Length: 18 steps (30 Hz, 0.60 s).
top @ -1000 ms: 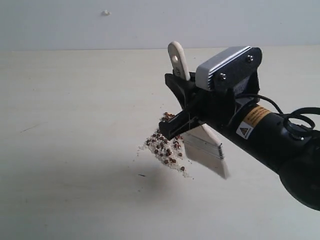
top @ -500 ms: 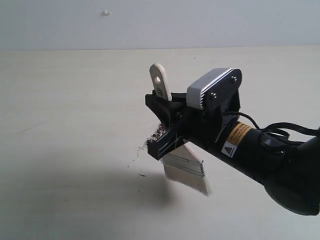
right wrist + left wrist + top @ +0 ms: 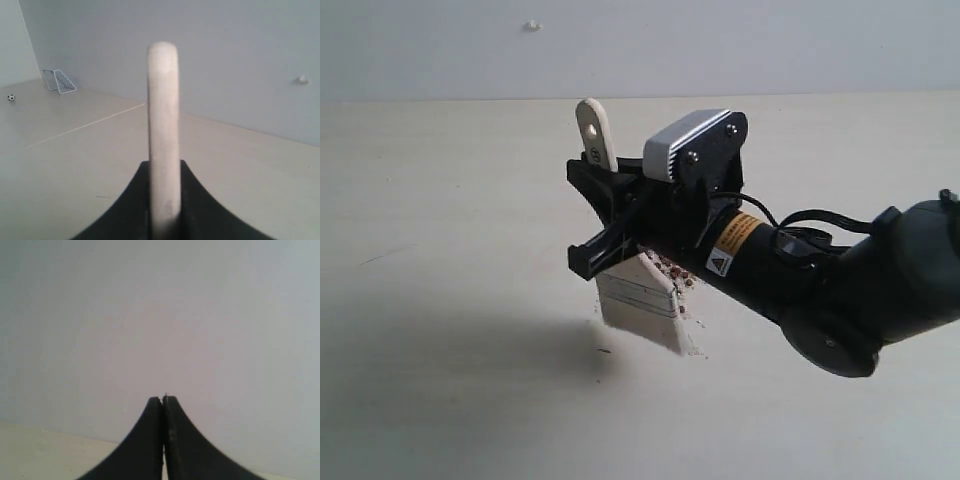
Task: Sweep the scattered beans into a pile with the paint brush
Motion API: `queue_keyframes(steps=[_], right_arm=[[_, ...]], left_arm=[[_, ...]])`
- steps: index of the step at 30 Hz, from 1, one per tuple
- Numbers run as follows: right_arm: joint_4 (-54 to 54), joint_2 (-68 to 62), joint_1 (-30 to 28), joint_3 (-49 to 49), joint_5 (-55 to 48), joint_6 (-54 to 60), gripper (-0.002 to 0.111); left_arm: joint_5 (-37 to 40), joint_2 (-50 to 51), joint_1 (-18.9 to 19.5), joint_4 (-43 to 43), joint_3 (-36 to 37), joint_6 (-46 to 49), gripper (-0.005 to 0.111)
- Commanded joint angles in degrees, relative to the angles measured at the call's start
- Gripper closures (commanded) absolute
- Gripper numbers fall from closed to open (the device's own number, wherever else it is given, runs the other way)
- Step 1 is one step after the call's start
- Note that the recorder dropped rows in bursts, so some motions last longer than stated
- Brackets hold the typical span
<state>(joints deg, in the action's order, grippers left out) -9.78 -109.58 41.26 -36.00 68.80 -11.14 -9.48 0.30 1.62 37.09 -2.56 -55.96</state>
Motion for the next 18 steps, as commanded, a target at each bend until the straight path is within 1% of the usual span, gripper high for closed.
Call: queue_keyframes(steps=[1, 4, 8, 18], right_arm=[[-1.54, -3.54, 0.01, -4.80, 1.16, -4.04, 0.108], [-4.03, -6.28, 0.01, -7.84, 1.16, -7.47, 0.108], [-5.20, -9.51, 0.01, -10.28, 1.16, -8.93, 0.108], [5.77, -11.50, 0.01, -10.24, 1.16, -7.86, 0.108]], left_arm=[[0.18, -0.30, 0.04, 0.21, 0.34, 0.24, 0.107], [0.18, -0.30, 0.04, 0.21, 0.34, 0.24, 0.107], [0.18, -0.30, 0.04, 0.21, 0.34, 0.24, 0.107], [0.18, -0.30, 0.04, 0.21, 0.34, 0.24, 0.107]])
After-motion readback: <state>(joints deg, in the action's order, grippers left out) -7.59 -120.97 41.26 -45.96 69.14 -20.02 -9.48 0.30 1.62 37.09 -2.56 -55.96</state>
